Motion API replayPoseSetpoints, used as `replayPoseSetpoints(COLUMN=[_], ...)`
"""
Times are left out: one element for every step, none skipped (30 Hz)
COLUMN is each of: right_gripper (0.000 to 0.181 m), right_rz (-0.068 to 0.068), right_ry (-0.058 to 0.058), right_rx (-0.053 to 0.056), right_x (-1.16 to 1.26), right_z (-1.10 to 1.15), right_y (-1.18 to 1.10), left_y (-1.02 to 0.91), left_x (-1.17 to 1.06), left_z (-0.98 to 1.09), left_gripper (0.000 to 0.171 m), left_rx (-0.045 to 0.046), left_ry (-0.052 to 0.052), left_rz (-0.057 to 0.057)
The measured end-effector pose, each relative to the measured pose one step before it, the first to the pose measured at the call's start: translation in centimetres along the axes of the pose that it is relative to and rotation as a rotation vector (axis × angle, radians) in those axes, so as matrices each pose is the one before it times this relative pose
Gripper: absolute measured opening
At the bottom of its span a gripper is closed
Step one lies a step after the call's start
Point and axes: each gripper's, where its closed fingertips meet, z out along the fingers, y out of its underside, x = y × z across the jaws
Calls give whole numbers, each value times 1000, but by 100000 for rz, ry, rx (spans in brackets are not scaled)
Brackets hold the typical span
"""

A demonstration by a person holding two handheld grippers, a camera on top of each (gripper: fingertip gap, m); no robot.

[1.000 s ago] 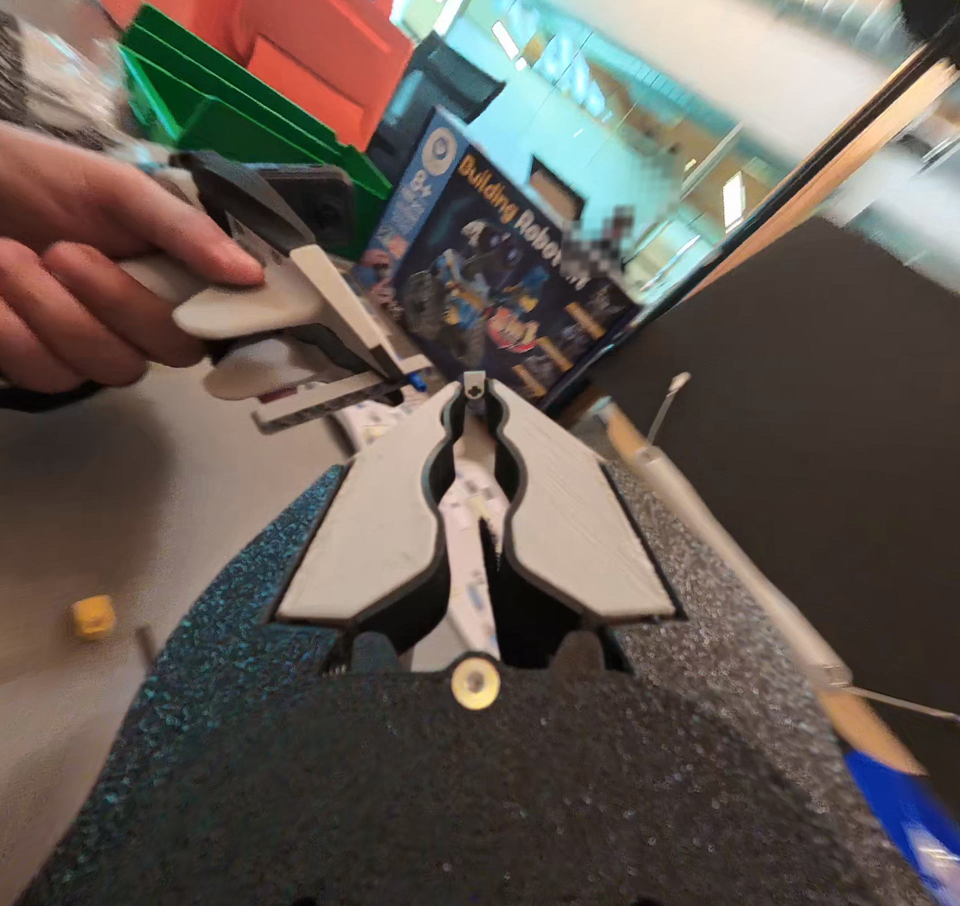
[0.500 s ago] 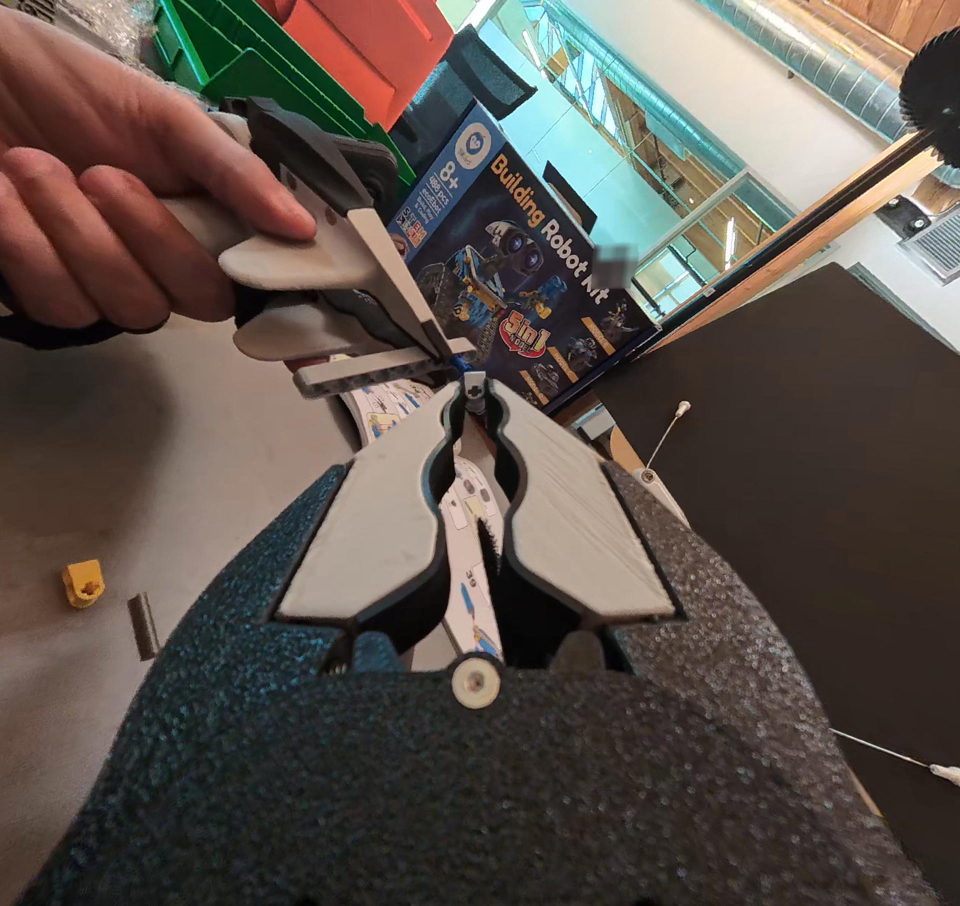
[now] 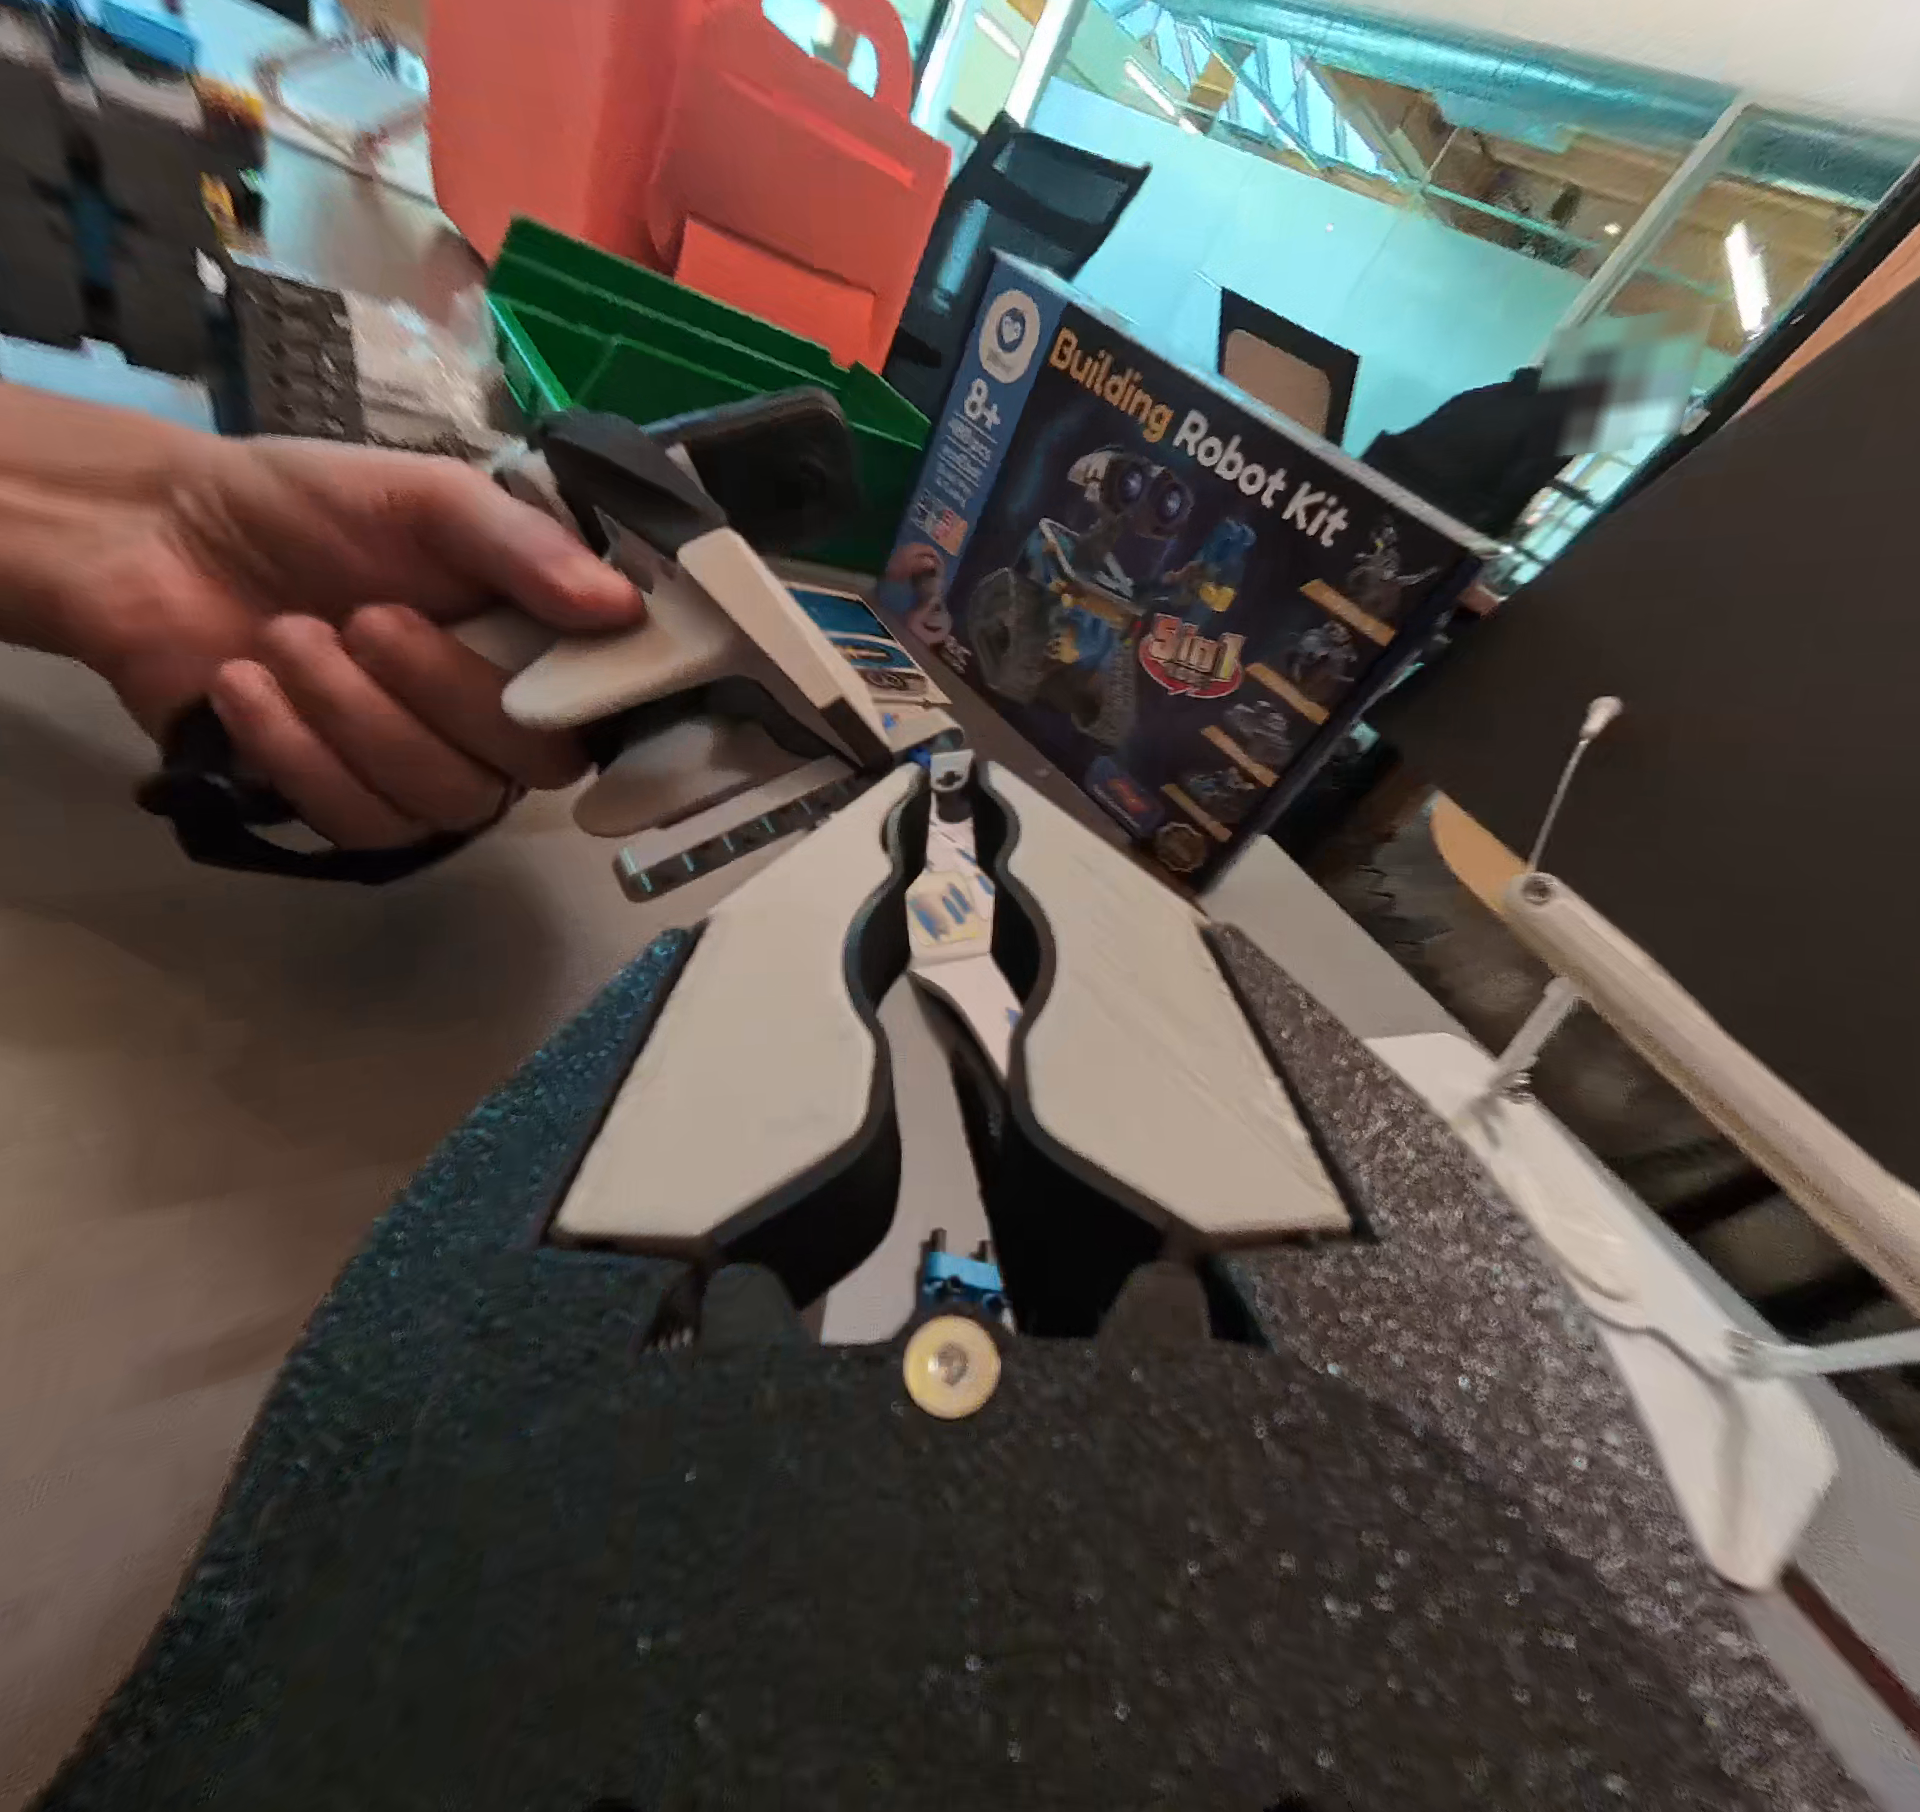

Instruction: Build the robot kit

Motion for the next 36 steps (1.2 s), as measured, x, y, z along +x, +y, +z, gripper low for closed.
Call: replayPoseSetpoints(right_gripper=[7,7,8,9,9,5,4,4,3,4,4,5,6,6,6,6,7,7,7,7,5,5,5,4,4,3,3,3,2,3,2,3,3,2,2,2], right_rz=[2412,713,69,1157,2239,2170,1252,-56,-525,125,1206,1777,2032,2756,3542,3655,3515,3035,3361,3775,4392,5470,5816,6310,6739,5679,4518,3302,1787,665,-307,-1238,-1390,-1289,-1382,-1190], right_ry=[-1371,-811,-570,-868,-2384,-2733,343,41,528,-345,-491,-684,-1167,-1263,-1312,-1664,-1924,-1353,-1181,-1574,-1731,-2144,-2288,-2426,-2453,-2599,-2399,-1515,-348,107,283,690,734,8,-385,-8], right_rx=[933,-437,-743,-460,136,266,478,-2,-262,-13,-82,-165,109,345,201,521,552,403,287,378,440,-67,483,1342,730,714,505,107,-524,-755,-802,-1095,-1206,-914,-590,-991], right_x=[7,-23,-47,-106,-254,-334,17,-60,39,-41,5,15,1,22,54,6,-61,7,48,12,48,85,81,76,103,57,1,30,124,97,25,25,-5,-113,-156,-69], right_z=[-78,-2,30,81,47,61,79,74,42,22,27,13,-22,-20,-4,-6,-6,7,16,21,13,50,18,24,51,13,4,21,13,6,0,-11,-7,-38,-57,-59], right_y=[-36,156,203,164,74,33,-7,11,26,6,33,70,34,-1,28,-11,-33,-5,1,15,20,82,44,-28,56,19,29,41,124,158,136,140,138,87,41,96], left_y=[38,10,-131,-279,-196,-35,9,1,-6,-4,-6,22,18,23,20,11,0,16,6,4,7,9,23,-22,14,62,39,70,114,123,153,173,170,175,169,212], left_x=[5,-119,-84,-69,-112,-135,-119,-68,0,29,28,37,35,12,-21,6,13,-10,-25,-22,-55,-132,-101,-30,-86,-31,-15,-94,-154,-130,-72,-86,-23,51,49,-26], left_z=[40,-23,-93,-136,-128,-73,-41,-26,-29,-31,-21,-11,3,8,22,4,-16,-4,-14,-2,-18,-4,0,0,-23,-20,-12,1,7,13,13,23,28,38,46,65], left_gripper=[6,7,7,6,6,7,6,7,7,7,7,7,6,7,7,7,7,6,6,6,6,6,6,7,7,7,7,7,7,7,7,6,6,6,6,6], left_rx=[-363,-90,946,1687,890,-387,-442,-383,-264,-119,-23,-228,-324,-301,-293,-266,-169,-206,-152,-236,-254,-326,-365,-90,-333,-609,-437,-525,-862,-979,-1205,-1411,-1302,-1413,-1331,-1631], left_ry=[-1002,-1114,-283,291,119,-477,-900,-769,-121,140,135,216,145,-102,-295,-109,-151,-317,-509,-519,-716,-1315,-1212,-1013,-1186,-480,-303,-852,-1392,-1299,-1039,-1095,-769,-405,-708,-1285], left_rz=[1339,583,-412,-1380,-1223,-74,1217,866,121,-46,46,143,305,545,554,407,366,587,797,885,1025,1504,1902,1853,1453,1005,601,810,1426,1758,1641,1633,1622,1583,2013,2263])
